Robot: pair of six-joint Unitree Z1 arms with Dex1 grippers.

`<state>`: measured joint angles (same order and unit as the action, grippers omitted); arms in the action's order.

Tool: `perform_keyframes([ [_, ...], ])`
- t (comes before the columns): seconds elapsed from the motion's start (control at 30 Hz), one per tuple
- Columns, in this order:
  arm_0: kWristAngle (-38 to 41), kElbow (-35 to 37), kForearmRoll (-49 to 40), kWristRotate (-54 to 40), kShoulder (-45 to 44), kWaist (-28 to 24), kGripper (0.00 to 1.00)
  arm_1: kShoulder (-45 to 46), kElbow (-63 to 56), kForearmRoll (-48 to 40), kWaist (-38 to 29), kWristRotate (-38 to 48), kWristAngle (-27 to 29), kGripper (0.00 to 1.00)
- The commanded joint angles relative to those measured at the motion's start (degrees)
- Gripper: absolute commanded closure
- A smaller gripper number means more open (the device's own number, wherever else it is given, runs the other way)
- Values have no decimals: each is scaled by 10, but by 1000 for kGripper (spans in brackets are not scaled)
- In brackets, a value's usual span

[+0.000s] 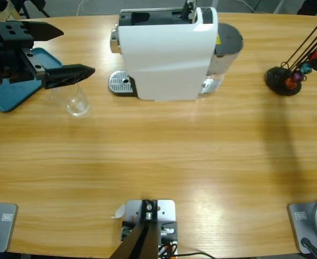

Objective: Pour coffee

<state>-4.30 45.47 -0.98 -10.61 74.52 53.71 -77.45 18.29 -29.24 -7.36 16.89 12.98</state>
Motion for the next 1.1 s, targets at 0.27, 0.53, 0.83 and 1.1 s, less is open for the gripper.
perform_keyframes([
  [0.27,-8,-32,-2,2,-14,5,0,46,-13,14,9,-7,-5,911],
  [0.53,-7,-36,1,3,-14,5,0,92,53,97,6,-6,9,911],
  [0.83,-7,-44,2,7,-16,11,0,122,95,144,1,-7,8,911],
  [1.1,-8,-46,4,7,-17,11,0,194,137,227,-71,-36,13,911],
])
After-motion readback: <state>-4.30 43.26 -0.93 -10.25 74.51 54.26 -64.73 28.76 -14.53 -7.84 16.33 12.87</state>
